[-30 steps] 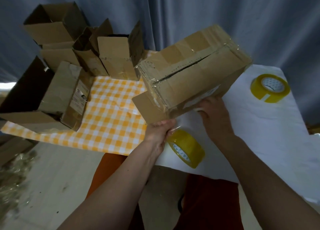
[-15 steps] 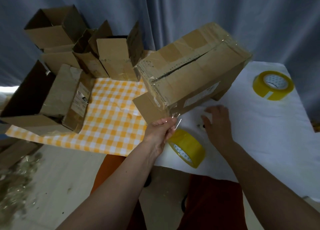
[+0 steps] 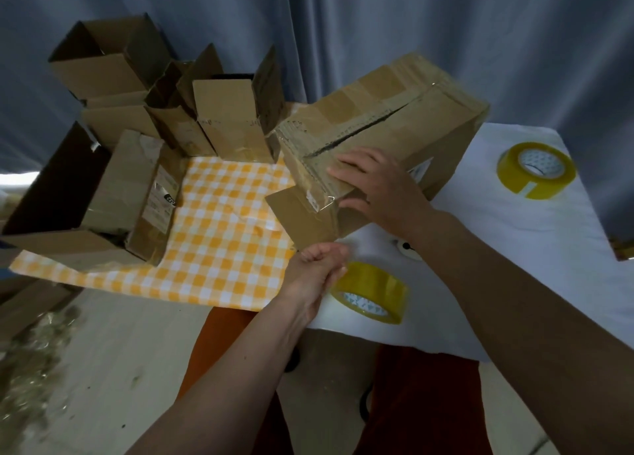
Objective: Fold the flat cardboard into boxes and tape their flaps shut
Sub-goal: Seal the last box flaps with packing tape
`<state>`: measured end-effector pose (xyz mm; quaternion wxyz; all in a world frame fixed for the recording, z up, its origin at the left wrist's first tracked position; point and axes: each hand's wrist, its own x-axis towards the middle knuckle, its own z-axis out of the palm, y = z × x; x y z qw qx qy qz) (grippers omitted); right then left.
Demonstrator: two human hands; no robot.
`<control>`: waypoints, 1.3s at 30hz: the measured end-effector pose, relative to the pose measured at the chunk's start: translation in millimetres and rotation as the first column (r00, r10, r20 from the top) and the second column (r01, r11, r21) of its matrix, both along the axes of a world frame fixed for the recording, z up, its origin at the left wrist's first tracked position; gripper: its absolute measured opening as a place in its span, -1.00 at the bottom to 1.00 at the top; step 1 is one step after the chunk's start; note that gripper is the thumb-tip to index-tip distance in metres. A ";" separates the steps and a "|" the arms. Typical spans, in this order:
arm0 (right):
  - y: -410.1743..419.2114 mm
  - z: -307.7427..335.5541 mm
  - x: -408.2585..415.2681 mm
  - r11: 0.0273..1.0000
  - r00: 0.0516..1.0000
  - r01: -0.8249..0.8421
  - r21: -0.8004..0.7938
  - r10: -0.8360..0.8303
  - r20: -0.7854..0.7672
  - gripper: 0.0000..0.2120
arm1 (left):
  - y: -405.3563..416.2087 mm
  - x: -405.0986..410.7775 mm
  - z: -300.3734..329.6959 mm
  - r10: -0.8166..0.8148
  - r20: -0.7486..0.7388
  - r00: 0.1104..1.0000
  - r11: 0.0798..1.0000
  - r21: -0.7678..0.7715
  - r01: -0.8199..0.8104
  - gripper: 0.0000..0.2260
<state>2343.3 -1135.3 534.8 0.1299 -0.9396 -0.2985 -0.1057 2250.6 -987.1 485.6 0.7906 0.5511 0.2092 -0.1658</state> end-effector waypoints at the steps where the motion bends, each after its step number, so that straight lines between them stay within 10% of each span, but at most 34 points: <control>1: 0.3 1.5 -3.5 1.000 1.000 0.004 0.015 -0.004 -0.001 -0.47 | 1.0 -1.3 0.8 0.020 0.034 0.999 1.000 0.020 -0.020 -0.89; 5: -2.5 -1.8 -44.9 0.849 0.970 0.188 0.493 -0.239 0.043 -0.74 | -1.5 -9.5 11.0 -0.012 0.205 0.979 0.990 0.143 -0.018 -0.89; 7: -7.1 -6.6 -72.7 0.644 0.941 0.339 0.686 -0.220 -0.258 -0.72 | -7.0 -15.5 19.2 -0.096 0.281 0.955 0.979 0.199 0.040 -0.92; 11: -19.6 -16.1 -109.6 0.575 0.733 0.521 0.631 0.078 -0.676 -0.64 | -13.8 -13.2 40.2 -0.235 0.382 0.894 0.942 0.316 0.113 -0.92; 25: -20.6 -40.4 -140.5 0.384 0.724 0.690 0.614 -0.360 -0.588 -0.97 | -21.8 -22.9 34.9 -0.417 0.403 0.814 0.829 0.536 0.159 -0.85; 29: -15.6 -38.3 -145.9 0.275 0.721 0.692 0.667 -0.261 -0.641 -0.52 | -22.5 -24.8 33.6 -0.438 0.400 0.805 0.833 0.517 0.196 -0.85; 34: -17.4 -34.9 -139.9 0.269 0.710 0.704 0.658 -0.247 -0.659 -0.91 | -19.8 -24.2 32.3 -0.415 0.382 0.826 0.845 0.498 0.195 -0.84; 39: -15.5 -39.6 -139.1 0.201 0.648 0.759 0.619 -0.148 -0.747 -0.75 | -22.1 -26.8 30.9 -0.335 0.346 0.876 0.858 0.497 0.132 -0.87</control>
